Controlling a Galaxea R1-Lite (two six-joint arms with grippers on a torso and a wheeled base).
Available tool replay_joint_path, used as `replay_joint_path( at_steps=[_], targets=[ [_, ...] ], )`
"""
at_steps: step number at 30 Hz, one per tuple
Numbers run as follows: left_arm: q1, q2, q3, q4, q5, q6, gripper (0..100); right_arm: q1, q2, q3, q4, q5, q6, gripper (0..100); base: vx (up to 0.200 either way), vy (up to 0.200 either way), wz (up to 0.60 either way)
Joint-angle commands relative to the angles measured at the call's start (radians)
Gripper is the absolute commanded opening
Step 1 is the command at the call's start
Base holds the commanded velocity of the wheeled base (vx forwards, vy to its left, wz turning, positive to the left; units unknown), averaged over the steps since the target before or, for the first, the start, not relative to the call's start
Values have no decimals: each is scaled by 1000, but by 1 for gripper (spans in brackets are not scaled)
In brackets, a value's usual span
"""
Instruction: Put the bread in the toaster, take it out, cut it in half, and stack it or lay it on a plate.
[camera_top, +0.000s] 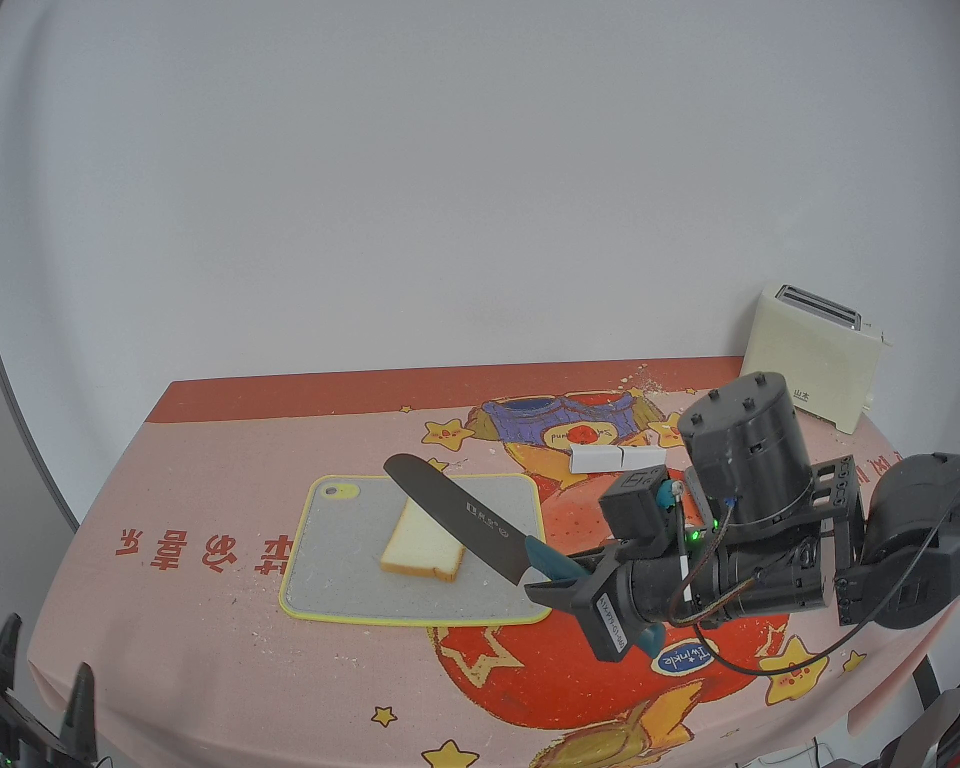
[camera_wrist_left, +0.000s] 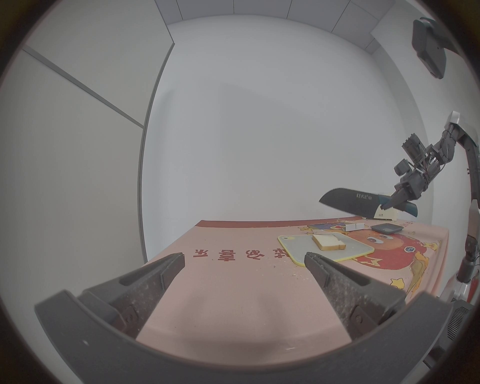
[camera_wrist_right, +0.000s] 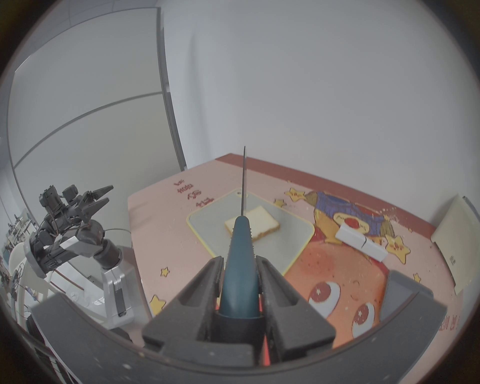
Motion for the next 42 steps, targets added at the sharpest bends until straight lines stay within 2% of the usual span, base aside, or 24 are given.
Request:
replay_joint_path(
  at_steps=[1,2,3,7,10,11,13,15,16,20,24,28,29,31,35,38,42],
  targets=[
    [-119,469,-555,-283,-82,-23,100,-8,25,43,-63,-1,-2,0,0,0,0],
    [-140,515,-595,-277,-88,-23,100,-8,28,43,-68,-1,-2,0,0,0,0],
    [-211,591,-670,-264,-100,-23,100,-8,31,41,-79,-1,-2,0,0,0,0],
    [-370,818,-762,-217,-125,-29,100,-3,48,32,-80,-2,-2,0,0,0,0],
    [-401,905,-776,-211,-152,-29,100,1,48,32,-79,-8,-4,0,0,0,0],
    [-430,997,-787,-212,-214,-40,100,3,48,26,-76,-15,-2,0,0,0,0],
    [-452,1080,-790,-203,-260,-71,100,9,46,20,-73,-16,-2,0,0,0,0],
    [-458,1141,-807,-205,-275,-115,100,11,43,21,-63,-16,-2,0,0,0,0],
    [-459,1198,-820,-209,-278,-121,100,12,45,24,-63,-18,-2,0,0,0,0],
    [-461,1345,-824,-255,-294,-117,100,15,52,31,-63,-18,-2,0,0,0,0],
    [-461,1411,-822,-327,-312,-117,100,20,65,15,-65,-18,-2,0,0,0,0],
    [-461,1480,-837,-392,-307,-120,100,21,71,0,-63,-19,0,0,0,0,0],
    [-461,1500,-834,-415,-306,-121,0,20,77,0,-63,-22,0,0,0,0,0],
    [-461,1545,-822,-455,-303,-129,0,17,88,1,-68,-25,3,0,0,0,0],
    [-461,1632,-771,-605,-300,-130,0,8,102,-6,-73,-28,3,0,0,0,0],
    [-459,1664,-750,-692,-301,-134,0,9,112,-46,-57,-28,3,0,0,0,0],
    [-462,1666,-712,-703,-307,-135,0,9,123,-81,-34,-28,0,0,0,0,0]
  ],
)
